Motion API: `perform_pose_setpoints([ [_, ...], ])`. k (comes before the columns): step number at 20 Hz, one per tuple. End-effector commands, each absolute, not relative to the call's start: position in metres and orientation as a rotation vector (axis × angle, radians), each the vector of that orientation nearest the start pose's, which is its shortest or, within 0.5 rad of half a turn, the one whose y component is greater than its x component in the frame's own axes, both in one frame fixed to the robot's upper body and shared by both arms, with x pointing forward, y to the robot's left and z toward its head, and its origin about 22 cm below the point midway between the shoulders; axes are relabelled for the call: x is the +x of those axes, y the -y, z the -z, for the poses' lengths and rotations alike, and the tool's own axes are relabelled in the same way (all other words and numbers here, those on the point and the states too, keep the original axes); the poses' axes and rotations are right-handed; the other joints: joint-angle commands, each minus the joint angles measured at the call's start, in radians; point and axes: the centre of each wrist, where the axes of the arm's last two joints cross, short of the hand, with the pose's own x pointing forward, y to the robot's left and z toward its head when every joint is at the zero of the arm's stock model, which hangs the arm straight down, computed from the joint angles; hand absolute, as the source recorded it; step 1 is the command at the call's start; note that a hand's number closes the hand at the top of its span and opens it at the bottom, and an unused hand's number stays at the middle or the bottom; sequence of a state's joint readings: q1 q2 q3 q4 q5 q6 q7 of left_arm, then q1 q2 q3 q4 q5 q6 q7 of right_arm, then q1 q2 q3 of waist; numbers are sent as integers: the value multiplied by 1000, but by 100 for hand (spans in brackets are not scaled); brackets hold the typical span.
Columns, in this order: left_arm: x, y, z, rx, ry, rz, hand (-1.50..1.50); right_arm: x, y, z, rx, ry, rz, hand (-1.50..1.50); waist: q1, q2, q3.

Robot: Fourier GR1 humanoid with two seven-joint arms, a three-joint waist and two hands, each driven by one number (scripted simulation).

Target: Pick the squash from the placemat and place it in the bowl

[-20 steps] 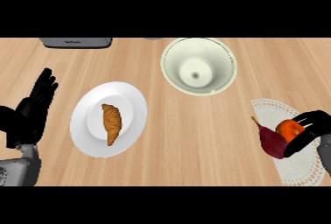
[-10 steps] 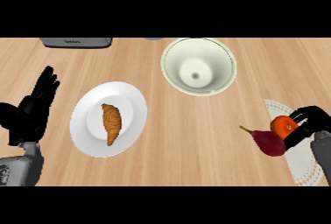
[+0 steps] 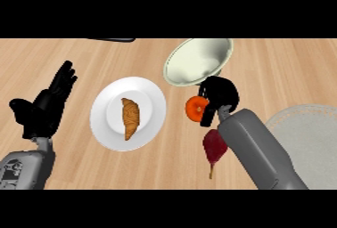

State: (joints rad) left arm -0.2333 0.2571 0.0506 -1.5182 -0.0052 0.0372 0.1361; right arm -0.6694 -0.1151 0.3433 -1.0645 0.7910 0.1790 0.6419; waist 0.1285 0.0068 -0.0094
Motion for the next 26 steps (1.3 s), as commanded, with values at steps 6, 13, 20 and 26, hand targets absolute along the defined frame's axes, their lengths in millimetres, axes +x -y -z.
perform_pose_setpoints([
  [6,302,-290,-62,268,1591,140,0,339,-16,-133,-1050,1302,-1111,150,-45,0,8],
  [13,297,-291,-73,298,1592,92,0,328,-42,-214,-1146,1550,-803,150,-95,-8,9],
  [20,289,-291,-63,332,1571,65,0,359,-18,-222,-1142,1524,-690,150,-120,-5,9],
  [26,273,-295,-58,301,1576,76,0,392,14,-199,-1057,1525,-622,150,-110,-3,9],
])
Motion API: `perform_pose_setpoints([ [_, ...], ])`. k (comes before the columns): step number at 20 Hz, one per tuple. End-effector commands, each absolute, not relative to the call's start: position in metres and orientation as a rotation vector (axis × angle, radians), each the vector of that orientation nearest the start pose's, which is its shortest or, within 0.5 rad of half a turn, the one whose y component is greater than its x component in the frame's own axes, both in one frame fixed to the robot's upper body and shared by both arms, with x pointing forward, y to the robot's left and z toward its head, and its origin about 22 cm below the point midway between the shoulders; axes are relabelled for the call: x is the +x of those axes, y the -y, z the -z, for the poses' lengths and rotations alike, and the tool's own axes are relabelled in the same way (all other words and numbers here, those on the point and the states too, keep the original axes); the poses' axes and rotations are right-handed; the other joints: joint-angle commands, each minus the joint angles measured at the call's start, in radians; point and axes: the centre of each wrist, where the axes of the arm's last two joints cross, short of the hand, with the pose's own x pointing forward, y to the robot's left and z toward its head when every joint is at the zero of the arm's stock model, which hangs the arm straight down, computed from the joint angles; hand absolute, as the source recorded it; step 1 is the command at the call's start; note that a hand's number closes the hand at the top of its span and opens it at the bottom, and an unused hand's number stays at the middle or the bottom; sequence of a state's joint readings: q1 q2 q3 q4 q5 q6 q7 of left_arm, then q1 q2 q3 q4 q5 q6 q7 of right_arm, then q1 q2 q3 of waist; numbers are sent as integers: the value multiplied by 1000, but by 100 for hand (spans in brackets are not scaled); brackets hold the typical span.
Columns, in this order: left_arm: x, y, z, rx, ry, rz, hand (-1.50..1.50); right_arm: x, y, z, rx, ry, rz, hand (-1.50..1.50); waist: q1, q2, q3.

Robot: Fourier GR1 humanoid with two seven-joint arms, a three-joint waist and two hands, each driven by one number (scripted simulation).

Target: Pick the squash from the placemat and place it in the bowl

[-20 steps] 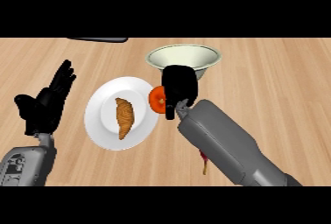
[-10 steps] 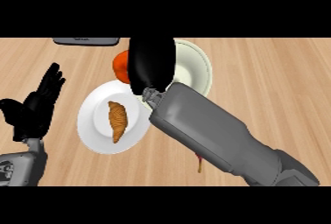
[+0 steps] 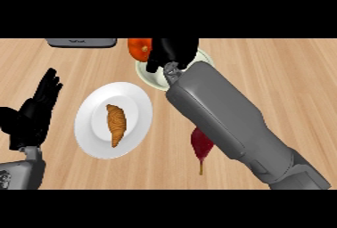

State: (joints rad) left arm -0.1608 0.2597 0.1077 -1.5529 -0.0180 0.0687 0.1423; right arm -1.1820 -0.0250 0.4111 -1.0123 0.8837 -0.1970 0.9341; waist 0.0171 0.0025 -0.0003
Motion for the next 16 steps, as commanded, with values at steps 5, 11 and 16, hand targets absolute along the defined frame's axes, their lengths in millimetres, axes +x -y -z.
perform_pose_setpoints([
  [5,281,-283,-59,305,1598,83,0,422,67,-176,-1028,1518,-615,150,0,3,1],
  [11,285,-295,-66,298,1605,86,0,448,99,-144,-1067,1525,-579,150,17,10,0],
  [16,295,-301,-65,306,1594,94,0,462,110,-149,-1051,1517,-601,150,17,13,0],
])
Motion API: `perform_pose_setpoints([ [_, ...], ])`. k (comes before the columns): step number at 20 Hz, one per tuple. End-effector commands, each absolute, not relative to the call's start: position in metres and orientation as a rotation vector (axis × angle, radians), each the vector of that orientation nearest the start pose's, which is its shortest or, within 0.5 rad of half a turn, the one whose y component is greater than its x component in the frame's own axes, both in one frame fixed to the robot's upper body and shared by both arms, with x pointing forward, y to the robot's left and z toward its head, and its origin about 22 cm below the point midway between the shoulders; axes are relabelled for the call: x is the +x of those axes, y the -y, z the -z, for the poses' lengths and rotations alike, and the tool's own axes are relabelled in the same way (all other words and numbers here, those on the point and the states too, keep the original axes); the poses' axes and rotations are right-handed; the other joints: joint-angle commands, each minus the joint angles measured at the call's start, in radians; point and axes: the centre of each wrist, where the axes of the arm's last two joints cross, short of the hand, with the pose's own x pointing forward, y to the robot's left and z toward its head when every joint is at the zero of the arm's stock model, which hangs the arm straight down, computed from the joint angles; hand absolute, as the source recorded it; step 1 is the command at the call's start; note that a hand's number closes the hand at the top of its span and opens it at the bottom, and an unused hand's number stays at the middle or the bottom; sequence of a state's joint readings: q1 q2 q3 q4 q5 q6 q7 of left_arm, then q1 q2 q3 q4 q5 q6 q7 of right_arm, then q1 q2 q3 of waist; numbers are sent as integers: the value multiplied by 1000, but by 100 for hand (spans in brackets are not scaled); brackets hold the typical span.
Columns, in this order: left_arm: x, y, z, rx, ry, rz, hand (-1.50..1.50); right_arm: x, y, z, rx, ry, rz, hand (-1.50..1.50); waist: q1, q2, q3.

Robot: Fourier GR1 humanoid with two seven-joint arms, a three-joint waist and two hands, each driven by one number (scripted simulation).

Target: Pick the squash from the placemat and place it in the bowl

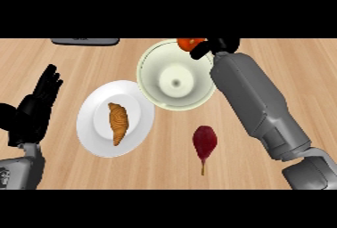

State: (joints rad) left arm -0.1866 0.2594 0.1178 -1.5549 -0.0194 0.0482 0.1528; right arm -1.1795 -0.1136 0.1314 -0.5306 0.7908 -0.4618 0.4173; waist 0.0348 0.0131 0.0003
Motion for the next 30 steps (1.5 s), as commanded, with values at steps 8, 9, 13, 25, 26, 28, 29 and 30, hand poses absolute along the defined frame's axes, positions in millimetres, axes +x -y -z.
perform_pose_setpoints([
  [8,287,-286,-72,301,1602,103,0,463,180,-98,-917,1185,-711,-150,13,6,1],
  [9,288,-297,-55,298,1599,96,0,465,167,-106,-887,1205,-704,-150,20,12,0],
  [13,287,-284,-64,292,1604,100,0,464,190,-105,-750,1365,-515,-150,10,8,2],
  [25,267,-303,-55,332,1570,85,0,448,298,-114,-418,1614,66,-150,-28,-13,1],
  [26,264,-323,-62,330,1570,66,0,438,300,-91,-431,1603,84,-150,-33,-15,0],
  [28,277,-306,-46,334,1579,91,0,433,324,-92,-398,1591,59,-150,-38,-11,0],
  [29,261,-299,-47,329,1557,57,0,418,346,-74,-410,1582,59,-150,-41,-17,0],
  [30,278,-308,-57,338,1566,55,0,410,354,-66,-373,1579,37,-150,-49,-16,0],
])
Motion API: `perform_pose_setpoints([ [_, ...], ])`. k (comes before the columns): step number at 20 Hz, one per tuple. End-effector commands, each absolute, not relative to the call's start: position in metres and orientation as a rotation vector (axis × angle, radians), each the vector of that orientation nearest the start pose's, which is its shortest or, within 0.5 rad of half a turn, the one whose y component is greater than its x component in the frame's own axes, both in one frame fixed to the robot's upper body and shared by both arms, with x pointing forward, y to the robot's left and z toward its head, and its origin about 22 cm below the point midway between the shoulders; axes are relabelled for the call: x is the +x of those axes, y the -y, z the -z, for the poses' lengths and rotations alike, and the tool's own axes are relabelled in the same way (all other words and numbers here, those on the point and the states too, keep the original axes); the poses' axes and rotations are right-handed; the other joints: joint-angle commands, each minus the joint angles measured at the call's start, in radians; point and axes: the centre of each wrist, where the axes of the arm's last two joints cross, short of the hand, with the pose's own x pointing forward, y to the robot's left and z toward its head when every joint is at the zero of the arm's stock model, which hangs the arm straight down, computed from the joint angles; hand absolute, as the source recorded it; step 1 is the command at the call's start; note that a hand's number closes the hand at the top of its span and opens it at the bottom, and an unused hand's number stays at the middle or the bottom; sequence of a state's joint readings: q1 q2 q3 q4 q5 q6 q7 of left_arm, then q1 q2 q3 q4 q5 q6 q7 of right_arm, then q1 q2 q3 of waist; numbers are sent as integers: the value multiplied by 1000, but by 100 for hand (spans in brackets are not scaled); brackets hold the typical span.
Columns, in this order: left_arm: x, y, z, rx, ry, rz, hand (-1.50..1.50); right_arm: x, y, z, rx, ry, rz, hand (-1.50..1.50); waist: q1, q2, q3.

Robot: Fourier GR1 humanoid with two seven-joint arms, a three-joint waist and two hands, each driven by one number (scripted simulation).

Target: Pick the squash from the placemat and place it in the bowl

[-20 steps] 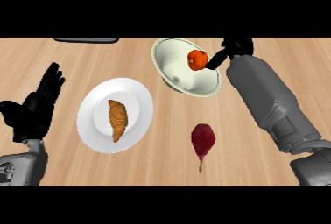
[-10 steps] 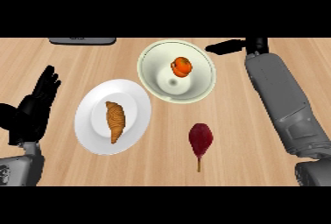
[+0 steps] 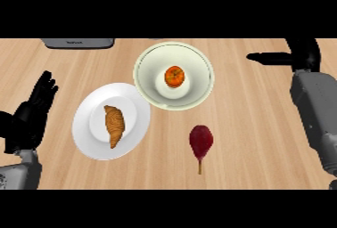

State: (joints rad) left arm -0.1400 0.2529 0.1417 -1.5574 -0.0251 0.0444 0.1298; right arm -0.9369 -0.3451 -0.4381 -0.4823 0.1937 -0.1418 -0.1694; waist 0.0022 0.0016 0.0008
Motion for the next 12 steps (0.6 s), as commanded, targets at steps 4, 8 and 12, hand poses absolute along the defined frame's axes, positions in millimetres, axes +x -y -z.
perform_pose_setpoints([
  [4,268,-313,-49,348,1572,68,0,401,390,-96,-304,1629,77,-150,-9,-4,-1],
  [8,278,-302,-60,329,1570,77,0,376,414,-77,-240,1652,77,-150,-8,-3,-1],
  [12,277,-303,-60,314,1557,73,0,369,419,-82,-194,1695,91,-150,0,-2,-1],
])
